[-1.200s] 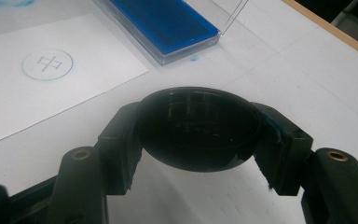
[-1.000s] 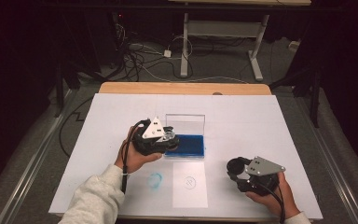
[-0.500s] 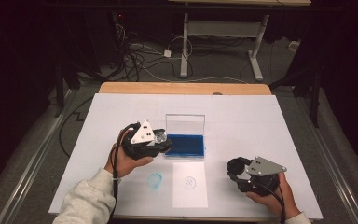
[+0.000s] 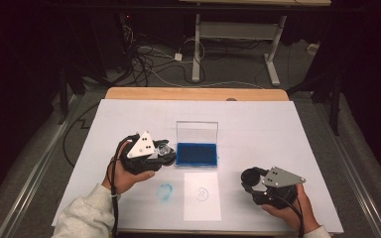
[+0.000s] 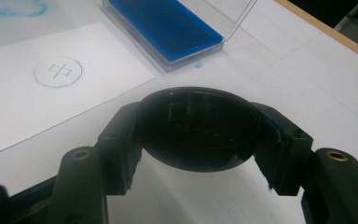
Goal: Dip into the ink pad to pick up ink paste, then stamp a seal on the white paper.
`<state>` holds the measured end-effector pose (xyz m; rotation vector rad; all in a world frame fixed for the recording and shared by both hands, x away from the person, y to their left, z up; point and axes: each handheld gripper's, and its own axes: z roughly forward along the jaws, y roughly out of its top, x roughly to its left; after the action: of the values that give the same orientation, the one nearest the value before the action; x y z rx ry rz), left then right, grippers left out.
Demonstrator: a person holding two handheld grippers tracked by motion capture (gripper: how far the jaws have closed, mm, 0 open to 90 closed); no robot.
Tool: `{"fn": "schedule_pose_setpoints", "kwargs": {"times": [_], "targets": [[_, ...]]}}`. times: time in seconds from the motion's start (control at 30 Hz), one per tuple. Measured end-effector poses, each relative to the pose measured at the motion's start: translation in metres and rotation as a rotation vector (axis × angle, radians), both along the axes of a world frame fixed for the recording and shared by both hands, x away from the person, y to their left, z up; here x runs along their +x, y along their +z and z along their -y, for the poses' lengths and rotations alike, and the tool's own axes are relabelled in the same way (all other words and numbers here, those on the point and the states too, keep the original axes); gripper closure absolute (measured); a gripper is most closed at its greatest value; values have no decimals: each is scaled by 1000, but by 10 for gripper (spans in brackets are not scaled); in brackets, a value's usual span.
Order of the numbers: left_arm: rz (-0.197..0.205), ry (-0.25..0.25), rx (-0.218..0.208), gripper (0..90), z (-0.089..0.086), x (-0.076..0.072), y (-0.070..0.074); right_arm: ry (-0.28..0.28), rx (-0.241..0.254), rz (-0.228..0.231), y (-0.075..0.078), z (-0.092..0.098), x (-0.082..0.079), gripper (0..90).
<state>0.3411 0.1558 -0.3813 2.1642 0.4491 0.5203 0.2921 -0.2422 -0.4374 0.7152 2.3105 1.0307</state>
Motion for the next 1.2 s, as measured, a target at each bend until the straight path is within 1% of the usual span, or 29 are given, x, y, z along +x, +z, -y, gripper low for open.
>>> {"fn": "schedule_pose_setpoints", "kwargs": {"times": [0.13,0.23,0.27,0.43,0.6,0.67,0.77,0.8,0.9,0.97,1.0,1.17,1.2], "targets": [[-5,6,-3,547,-4,-5,-2,4,2,-2,0,-1,0,386],[-11,10,-16,547,-8,-8,-3,5,1,-7,-1,-2,1,385],[-19,7,-25,547,-9,-8,-4,6,-1,-6,-1,-2,1,385],[-20,5,-15,547,-10,-12,-6,4,0,-7,-1,-2,2,386],[-30,-8,-9,547,-8,-15,-9,8,-6,-8,-2,-3,2,386],[-37,-15,-16,547,-7,-16,-10,11,-7,-5,-2,-4,2,385],[-44,-23,-13,547,-5,-17,-12,12,-10,-6,-2,-4,2,385],[-44,-26,-4,547,-4,-17,-13,14,-9,-6,-1,-4,2,385],[-46,-34,0,547,-2,-17,-15,13,-8,-8,-2,-6,2,386],[-46,-33,11,547,0,-17,-17,19,-9,-9,-2,-6,3,386],[-50,-37,7,547,1,-17,-17,20,-10,-11,-2,-7,3,386],[-53,-50,23,547,5,-18,-19,22,-10,-13,-2,-8,3,386],[-54,-53,19,547,5,-18,-19,24,-5,-17,-3,-8,3,386]]}}
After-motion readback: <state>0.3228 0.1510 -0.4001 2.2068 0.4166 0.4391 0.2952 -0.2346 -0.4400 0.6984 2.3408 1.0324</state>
